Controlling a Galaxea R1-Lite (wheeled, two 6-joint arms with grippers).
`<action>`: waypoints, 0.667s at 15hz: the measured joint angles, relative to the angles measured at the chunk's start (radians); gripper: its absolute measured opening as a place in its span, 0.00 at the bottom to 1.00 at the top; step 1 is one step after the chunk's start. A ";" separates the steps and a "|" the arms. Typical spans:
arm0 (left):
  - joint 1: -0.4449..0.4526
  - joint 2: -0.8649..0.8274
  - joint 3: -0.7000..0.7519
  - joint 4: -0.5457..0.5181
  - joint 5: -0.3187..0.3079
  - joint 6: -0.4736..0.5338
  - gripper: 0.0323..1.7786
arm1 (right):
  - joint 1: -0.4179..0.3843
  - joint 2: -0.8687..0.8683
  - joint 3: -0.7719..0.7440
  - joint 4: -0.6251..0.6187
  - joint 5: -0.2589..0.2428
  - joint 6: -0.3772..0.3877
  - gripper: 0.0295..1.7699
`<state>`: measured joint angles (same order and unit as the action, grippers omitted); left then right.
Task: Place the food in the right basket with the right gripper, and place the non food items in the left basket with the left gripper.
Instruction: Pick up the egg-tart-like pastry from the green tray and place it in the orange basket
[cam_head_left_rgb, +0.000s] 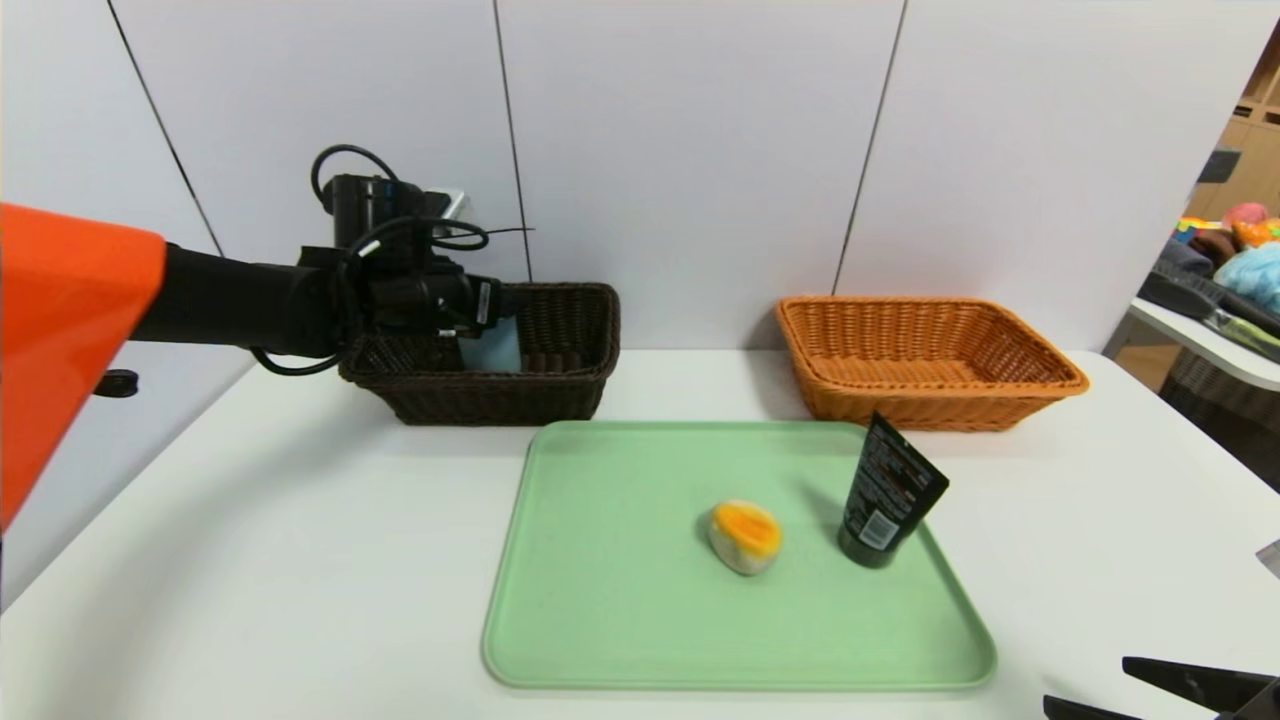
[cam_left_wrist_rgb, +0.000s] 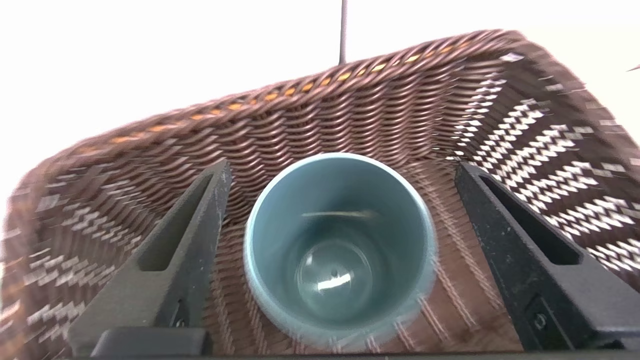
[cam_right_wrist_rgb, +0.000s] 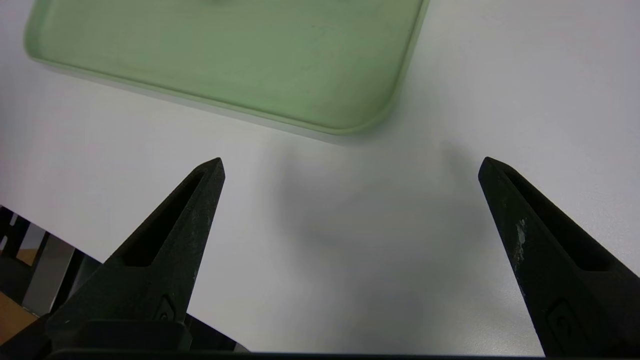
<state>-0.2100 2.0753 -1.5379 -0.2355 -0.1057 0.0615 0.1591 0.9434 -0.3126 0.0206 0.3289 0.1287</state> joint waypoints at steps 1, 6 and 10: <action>0.000 -0.035 0.025 0.001 0.000 0.001 0.91 | -0.002 0.000 0.000 0.000 0.000 0.000 0.99; -0.015 -0.246 0.166 0.026 -0.005 -0.024 0.93 | -0.003 0.000 0.000 -0.001 0.002 -0.004 0.99; -0.096 -0.431 0.316 0.120 -0.011 -0.089 0.94 | -0.003 0.001 -0.007 -0.023 0.003 -0.006 0.99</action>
<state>-0.3064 1.6443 -1.2215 -0.1160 -0.1164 -0.0279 0.1562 0.9449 -0.3194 -0.0019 0.3323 0.1226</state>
